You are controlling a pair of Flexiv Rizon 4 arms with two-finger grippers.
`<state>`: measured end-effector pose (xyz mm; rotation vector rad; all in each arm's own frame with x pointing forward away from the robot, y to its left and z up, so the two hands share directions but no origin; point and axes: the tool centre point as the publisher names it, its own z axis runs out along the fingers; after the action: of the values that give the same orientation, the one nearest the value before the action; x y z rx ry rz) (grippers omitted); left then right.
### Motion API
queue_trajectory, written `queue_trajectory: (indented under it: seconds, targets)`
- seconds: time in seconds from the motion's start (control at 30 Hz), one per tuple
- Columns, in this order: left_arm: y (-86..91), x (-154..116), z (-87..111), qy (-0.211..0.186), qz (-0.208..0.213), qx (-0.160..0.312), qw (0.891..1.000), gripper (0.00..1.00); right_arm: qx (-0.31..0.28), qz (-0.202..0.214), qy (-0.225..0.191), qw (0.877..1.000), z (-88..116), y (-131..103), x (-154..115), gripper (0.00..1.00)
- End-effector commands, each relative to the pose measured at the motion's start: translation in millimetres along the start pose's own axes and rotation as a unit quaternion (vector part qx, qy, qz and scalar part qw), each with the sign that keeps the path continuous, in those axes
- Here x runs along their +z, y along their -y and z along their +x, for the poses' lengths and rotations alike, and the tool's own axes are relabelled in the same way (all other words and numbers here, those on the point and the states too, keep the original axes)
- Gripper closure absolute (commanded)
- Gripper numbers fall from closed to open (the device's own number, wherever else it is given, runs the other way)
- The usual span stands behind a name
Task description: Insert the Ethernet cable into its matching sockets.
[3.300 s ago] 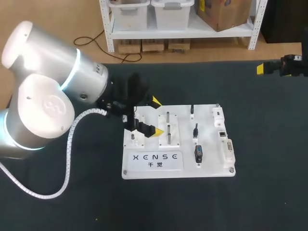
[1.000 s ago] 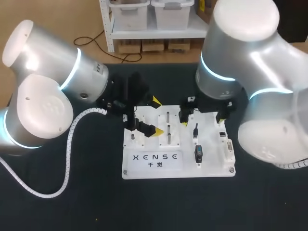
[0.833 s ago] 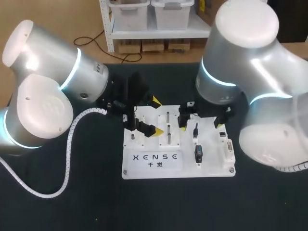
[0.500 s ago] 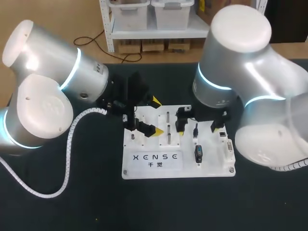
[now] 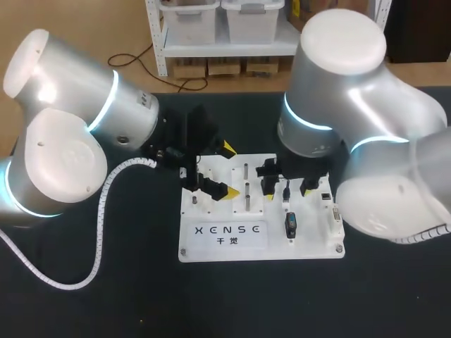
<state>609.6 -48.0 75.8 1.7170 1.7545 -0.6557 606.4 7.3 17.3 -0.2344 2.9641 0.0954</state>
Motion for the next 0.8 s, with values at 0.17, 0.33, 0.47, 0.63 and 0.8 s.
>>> queue_trajectory:
  seconds: [0.17,0.33,0.47,0.63,0.8]
  targets:
    - [-1.2,1,-0.7,-0.003,0.001,-0.001,1.0,0.0,-0.004,0.003,-0.004,1.0,-2,-2,1,0.72]
    - [-1.2,1,-0.7,-0.003,0.001,-0.001,1.0,0.0,-0.005,0.005,-0.006,1.0,-2,-2,1,0.81]
    - [-1.2,1,-0.7,-0.003,0.001,-0.001,1.0,0.0,-0.003,0.007,-0.008,1.0,0,-2,1,1.0]
    - [-1.2,1,-0.7,-0.003,0.001,-0.001,1.0,0.0,0.004,0.007,-0.005,1.0,2,1,-3,1.0]
    - [-1.2,1,-0.7,-0.003,0.001,-0.001,1.0,0.0,0.013,0.006,0.001,1.0,0,7,-16,1.0]
